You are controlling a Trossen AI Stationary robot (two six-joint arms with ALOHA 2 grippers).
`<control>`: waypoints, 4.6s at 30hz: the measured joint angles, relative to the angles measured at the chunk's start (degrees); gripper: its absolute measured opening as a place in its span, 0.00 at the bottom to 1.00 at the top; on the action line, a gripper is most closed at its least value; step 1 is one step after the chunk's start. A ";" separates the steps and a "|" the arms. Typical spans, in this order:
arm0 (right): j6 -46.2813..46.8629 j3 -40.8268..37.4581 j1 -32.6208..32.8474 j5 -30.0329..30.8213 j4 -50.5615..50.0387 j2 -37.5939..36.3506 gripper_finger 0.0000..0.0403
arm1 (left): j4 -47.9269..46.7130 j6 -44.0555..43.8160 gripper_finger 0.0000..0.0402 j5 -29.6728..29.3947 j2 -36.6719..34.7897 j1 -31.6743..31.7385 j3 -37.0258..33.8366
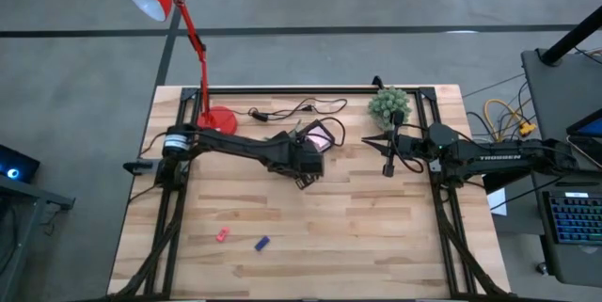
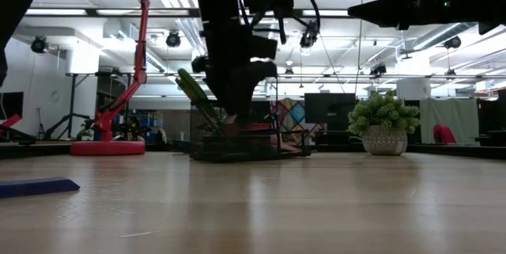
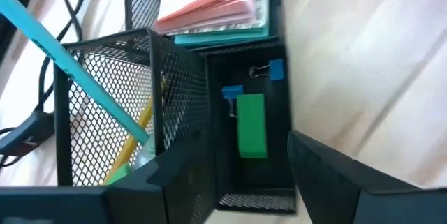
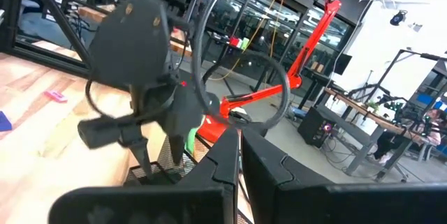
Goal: Pick and place office supplies into organizer
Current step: Put the blue eraser into the black desk organizer
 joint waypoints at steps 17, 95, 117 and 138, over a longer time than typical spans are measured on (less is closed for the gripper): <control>-0.04 0.02 0.01 0.00 0.02 0.01 0.02 | -0.28 -10.55 0.49 20.28 -13.56 -13.46 0.25; -0.63 0.00 0.00 -0.02 0.70 0.01 0.02 | -3.24 -32.73 0.09 25.94 0.81 -22.58 -6.38; -0.46 0.00 0.02 -0.02 0.57 -0.01 0.02 | -1.08 -12.02 0.09 -7.91 0.49 -8.73 -0.65; -0.46 0.00 0.00 -0.02 0.50 -0.01 0.02 | 0.11 -10.11 0.09 -7.01 0.62 -5.08 -2.43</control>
